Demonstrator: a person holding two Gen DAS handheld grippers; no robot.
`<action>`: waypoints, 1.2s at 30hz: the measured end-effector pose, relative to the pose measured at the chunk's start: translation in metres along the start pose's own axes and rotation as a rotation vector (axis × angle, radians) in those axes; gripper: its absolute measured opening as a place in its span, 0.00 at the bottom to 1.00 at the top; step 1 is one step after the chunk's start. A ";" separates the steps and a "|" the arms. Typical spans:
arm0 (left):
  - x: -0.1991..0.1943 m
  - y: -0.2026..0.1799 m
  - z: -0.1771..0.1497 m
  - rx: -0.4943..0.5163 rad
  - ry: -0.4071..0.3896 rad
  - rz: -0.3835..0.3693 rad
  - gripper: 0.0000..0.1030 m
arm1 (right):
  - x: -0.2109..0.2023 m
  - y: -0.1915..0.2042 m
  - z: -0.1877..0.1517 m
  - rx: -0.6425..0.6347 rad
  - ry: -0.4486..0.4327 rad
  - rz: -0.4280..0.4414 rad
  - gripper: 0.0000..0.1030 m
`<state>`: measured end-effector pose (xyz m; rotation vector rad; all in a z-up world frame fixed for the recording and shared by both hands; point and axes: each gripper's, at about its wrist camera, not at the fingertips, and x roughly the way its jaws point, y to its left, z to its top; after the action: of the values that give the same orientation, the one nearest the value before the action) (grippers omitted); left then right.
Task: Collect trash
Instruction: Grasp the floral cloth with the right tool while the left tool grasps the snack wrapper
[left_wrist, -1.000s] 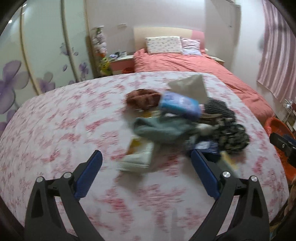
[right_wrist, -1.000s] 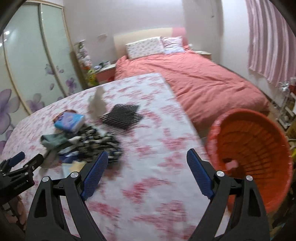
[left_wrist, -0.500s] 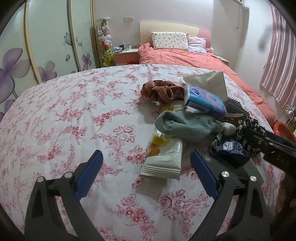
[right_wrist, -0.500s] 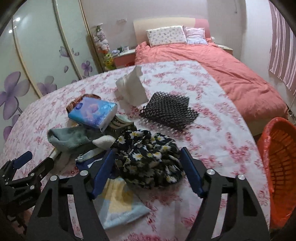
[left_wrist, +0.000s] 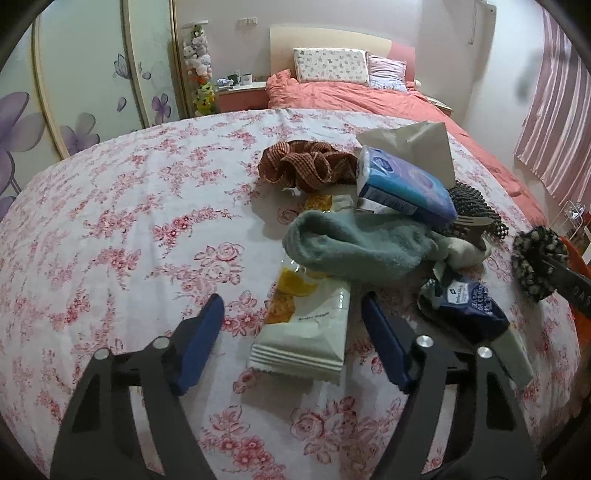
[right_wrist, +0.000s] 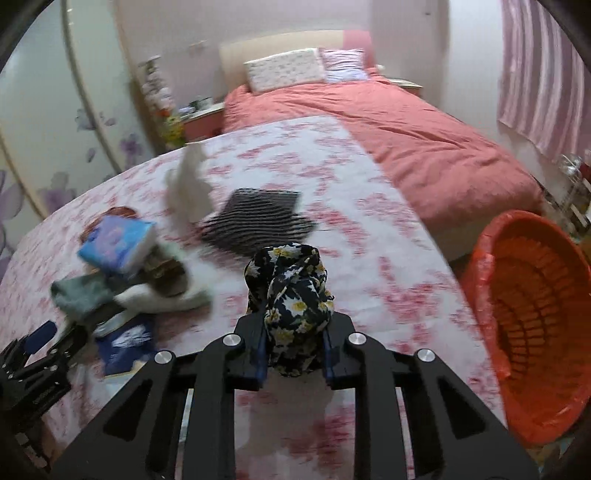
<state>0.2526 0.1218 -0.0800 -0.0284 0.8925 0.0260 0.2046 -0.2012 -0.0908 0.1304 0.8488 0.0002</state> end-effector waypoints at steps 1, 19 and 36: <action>0.002 0.001 0.000 -0.004 0.006 -0.004 0.65 | 0.002 -0.002 0.000 0.003 0.008 -0.007 0.21; 0.004 0.018 0.003 -0.026 -0.001 -0.011 0.40 | 0.007 -0.006 -0.010 -0.011 0.018 -0.004 0.22; 0.002 0.050 0.000 -0.096 0.009 0.023 0.53 | 0.012 -0.006 -0.009 -0.009 0.022 0.000 0.23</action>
<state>0.2520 0.1717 -0.0826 -0.1084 0.8996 0.0903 0.2049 -0.2053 -0.1063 0.1218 0.8711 0.0058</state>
